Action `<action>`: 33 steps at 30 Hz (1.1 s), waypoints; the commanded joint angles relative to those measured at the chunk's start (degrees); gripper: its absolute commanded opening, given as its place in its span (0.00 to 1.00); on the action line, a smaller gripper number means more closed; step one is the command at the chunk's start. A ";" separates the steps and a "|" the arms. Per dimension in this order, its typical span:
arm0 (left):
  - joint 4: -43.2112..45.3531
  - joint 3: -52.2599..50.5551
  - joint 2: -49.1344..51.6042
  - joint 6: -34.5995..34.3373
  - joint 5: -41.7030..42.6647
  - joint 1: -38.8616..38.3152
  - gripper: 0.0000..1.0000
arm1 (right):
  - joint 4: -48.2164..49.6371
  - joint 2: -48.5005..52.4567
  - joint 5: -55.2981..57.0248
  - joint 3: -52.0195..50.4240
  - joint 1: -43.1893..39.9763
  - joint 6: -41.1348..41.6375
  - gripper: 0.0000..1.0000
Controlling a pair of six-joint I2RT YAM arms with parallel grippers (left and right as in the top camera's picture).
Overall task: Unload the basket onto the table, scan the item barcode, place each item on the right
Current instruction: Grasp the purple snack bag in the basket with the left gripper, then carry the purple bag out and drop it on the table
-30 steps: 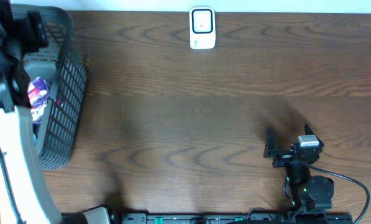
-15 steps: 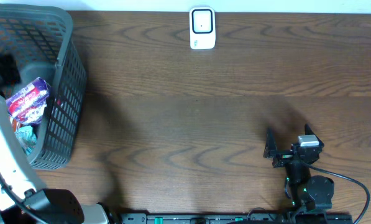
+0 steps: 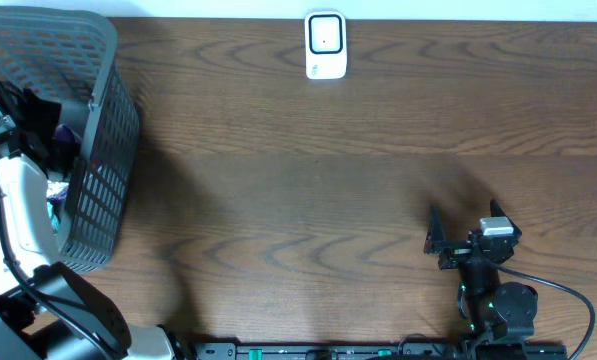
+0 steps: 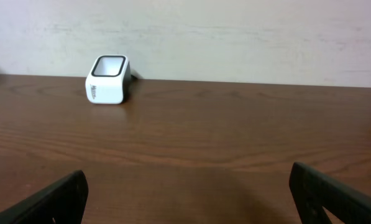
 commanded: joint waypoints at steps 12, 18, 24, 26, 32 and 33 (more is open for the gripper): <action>1.88 0.17 9.05 2.45 1.20 0.72 0.20 | -0.17 -0.31 0.52 -0.17 0.37 -0.55 0.99; 7.10 0.35 1.01 -5.66 1.22 0.72 0.08 | -0.17 -0.31 0.52 -0.20 0.37 -0.55 0.99; 23.32 1.42 -13.33 -30.03 8.48 0.72 0.07 | -0.17 -0.31 0.52 -0.17 0.37 -0.55 0.99; 30.29 1.42 -18.08 -38.23 16.46 0.70 0.08 | -0.17 -0.31 0.52 -0.20 0.37 -0.55 0.99; 52.74 1.40 -25.81 -61.02 41.03 -3.82 0.08 | -0.17 -0.31 0.52 -0.20 0.37 -0.55 0.99; 54.27 1.40 -26.12 -63.21 42.84 -5.60 0.07 | -0.17 -0.31 0.52 -0.20 0.37 -0.55 0.99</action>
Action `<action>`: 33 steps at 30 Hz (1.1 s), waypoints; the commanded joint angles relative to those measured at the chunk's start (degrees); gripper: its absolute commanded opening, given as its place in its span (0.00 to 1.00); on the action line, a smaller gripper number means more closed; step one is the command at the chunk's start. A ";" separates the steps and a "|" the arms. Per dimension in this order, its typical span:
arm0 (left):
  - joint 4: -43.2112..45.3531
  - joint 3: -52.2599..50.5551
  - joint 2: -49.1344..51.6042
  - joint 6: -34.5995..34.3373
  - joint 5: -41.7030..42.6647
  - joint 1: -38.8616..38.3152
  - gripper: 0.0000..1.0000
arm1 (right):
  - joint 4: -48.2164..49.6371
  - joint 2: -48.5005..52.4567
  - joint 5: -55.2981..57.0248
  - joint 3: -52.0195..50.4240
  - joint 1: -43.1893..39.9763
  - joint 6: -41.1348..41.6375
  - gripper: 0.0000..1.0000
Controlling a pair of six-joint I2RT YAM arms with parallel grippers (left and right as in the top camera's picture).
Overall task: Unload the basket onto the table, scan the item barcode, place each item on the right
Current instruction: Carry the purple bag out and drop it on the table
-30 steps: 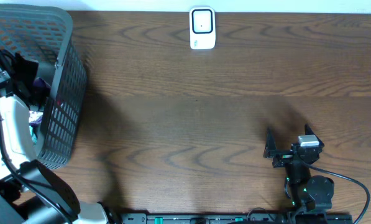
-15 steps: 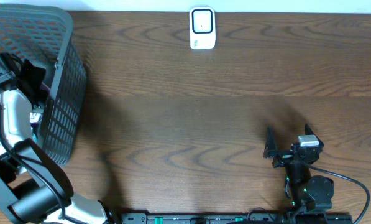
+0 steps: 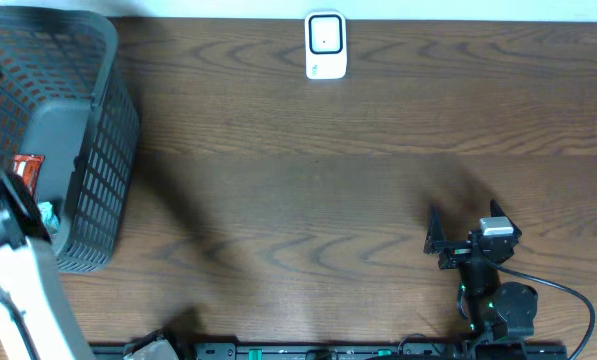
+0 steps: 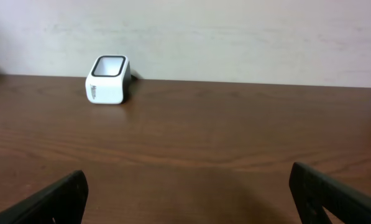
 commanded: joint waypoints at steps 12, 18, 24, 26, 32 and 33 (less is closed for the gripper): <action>-28.30 0.26 7.74 -18.56 -0.48 -40.89 0.08 | -0.15 -0.31 0.52 -0.20 0.37 -0.57 0.99; -31.15 0.28 20.79 -19.02 -1.09 -51.17 0.08 | -0.15 -0.31 0.52 -0.17 0.37 -0.57 0.99; -24.63 0.28 32.65 -19.04 -1.09 -58.40 0.17 | -0.15 -0.31 0.52 -0.20 0.37 -0.55 0.99; -22.25 0.28 35.08 -19.04 -1.07 -59.93 0.25 | -0.15 -0.31 0.52 -0.20 0.37 -0.55 0.99; -18.34 0.28 34.67 -18.99 -1.09 -61.02 0.85 | -0.15 -0.31 0.52 -0.17 0.37 -0.57 0.99; -18.05 0.28 33.86 -18.99 -1.09 -60.65 0.88 | -0.15 -0.31 0.52 -0.20 0.37 -0.55 0.99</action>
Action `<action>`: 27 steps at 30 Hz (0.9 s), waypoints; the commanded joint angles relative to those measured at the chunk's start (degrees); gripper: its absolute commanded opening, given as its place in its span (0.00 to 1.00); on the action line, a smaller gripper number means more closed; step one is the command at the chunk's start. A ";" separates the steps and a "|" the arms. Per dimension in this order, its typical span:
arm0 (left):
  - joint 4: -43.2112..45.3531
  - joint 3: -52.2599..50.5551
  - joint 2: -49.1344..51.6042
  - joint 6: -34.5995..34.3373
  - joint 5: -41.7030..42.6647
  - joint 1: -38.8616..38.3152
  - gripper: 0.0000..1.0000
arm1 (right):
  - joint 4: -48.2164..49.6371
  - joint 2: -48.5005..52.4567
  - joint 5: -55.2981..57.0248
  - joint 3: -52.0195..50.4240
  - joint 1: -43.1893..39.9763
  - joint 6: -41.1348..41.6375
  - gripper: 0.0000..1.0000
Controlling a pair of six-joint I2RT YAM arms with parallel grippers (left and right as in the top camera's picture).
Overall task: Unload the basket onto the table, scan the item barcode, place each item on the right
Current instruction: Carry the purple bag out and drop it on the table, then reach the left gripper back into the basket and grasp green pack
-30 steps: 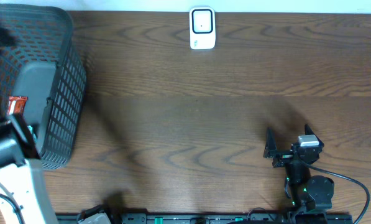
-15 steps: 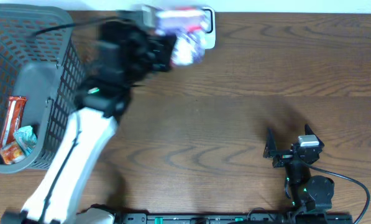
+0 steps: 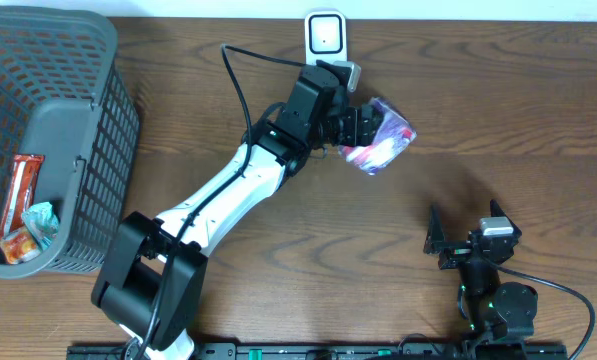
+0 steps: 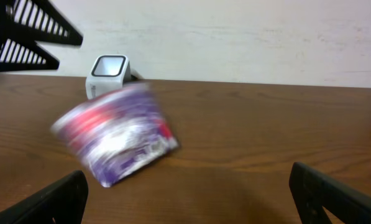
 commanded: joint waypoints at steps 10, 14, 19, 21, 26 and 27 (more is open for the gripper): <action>0.57 0.11 -17.68 0.00 -0.61 11.34 0.89 | -0.17 -0.31 0.52 -0.20 0.35 -0.48 0.99; -1.16 0.11 -23.50 0.22 -0.59 18.38 0.89 | -0.17 -0.31 0.52 -0.20 0.35 -0.46 0.99; -1.88 0.11 -30.29 0.20 -0.59 30.10 0.90 | -0.17 -0.31 0.52 -0.20 0.35 -0.46 0.99; -1.90 0.11 -32.92 0.20 -0.59 35.67 0.90 | -0.17 -0.31 0.52 -0.20 0.35 -0.46 0.99; -6.12 0.11 -38.14 0.20 -0.59 49.79 0.90 | -0.17 -0.31 0.52 -0.20 0.35 -0.46 0.99; -7.80 0.11 -38.88 0.20 -0.59 52.48 0.90 | -0.17 -0.31 0.52 -0.20 0.35 -0.46 0.99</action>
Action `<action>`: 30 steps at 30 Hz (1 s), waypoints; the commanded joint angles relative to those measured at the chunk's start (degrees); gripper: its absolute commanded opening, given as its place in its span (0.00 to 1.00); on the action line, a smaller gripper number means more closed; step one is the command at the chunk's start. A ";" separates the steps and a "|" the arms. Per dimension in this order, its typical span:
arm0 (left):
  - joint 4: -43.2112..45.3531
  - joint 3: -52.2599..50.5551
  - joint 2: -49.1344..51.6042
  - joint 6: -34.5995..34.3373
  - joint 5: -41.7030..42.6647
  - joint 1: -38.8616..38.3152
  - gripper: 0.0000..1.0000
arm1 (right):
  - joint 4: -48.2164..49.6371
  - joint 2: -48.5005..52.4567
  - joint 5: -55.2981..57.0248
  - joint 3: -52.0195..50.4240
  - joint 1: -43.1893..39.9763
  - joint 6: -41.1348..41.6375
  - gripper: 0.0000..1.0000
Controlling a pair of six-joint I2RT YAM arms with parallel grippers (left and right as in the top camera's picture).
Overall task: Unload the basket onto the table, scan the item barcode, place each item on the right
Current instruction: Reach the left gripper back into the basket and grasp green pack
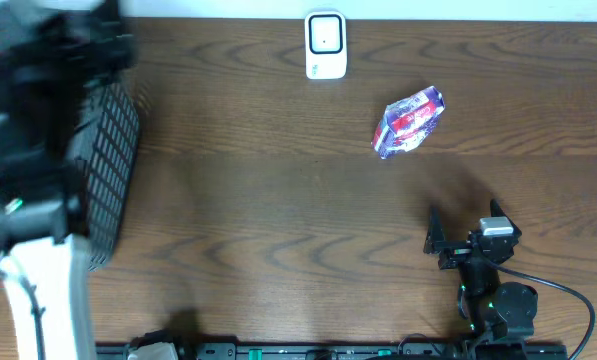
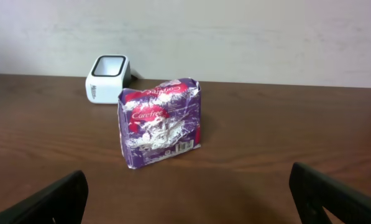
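A purple and red packet (image 1: 410, 122) lies on the brown table, right of and nearer than the white scanner (image 1: 325, 45) at the far edge. In the right wrist view the packet (image 2: 160, 121) stands free on its edge, a barcode strip low on its face, with the scanner (image 2: 107, 79) behind it to the left. My right gripper (image 1: 465, 225) rests near the front edge, open and empty, well short of the packet; its fingers (image 2: 48, 202) frame the lower corners. My left arm (image 1: 38, 150) is a dark blur over the basket, its jaws unreadable.
A grey mesh basket (image 1: 113, 170) stands at the left edge, mostly covered by the blurred left arm. A pale wall runs behind the table's far edge.
The left gripper, which held the purple packet beside the scanner, has let it go. The packet now lies on the table further right. The left arm is back over the basket.
The left arm was first down in the basket, then off at the left edge. After that it held the purple packet close to the scanner. Now the packet lies loose on the table and the arm is over the basket. The right arm never moved.
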 commanded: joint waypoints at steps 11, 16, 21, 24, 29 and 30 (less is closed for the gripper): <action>-15.45 0.11 0.59 1.97 -26.38 20.63 0.98 | -0.17 -0.31 0.52 -0.17 0.35 -0.46 0.99; -22.47 0.09 7.67 8.92 -35.74 20.70 0.98 | -0.17 -0.31 0.52 -0.20 0.35 -0.46 0.99; -29.11 0.09 16.46 11.17 -37.81 20.72 0.98 | -0.17 -0.31 0.52 -0.17 0.35 -0.46 0.99; -32.83 0.09 21.29 11.13 -38.42 20.94 0.99 | -0.17 -0.31 0.52 -0.20 0.35 -0.48 0.99; -38.95 0.09 29.07 10.25 -38.34 20.96 0.89 | -0.17 -0.31 0.52 -0.20 0.35 -0.46 0.99; -39.74 0.09 30.42 10.19 -38.32 20.96 0.89 | -0.17 -0.31 0.52 -0.20 0.35 -0.46 0.99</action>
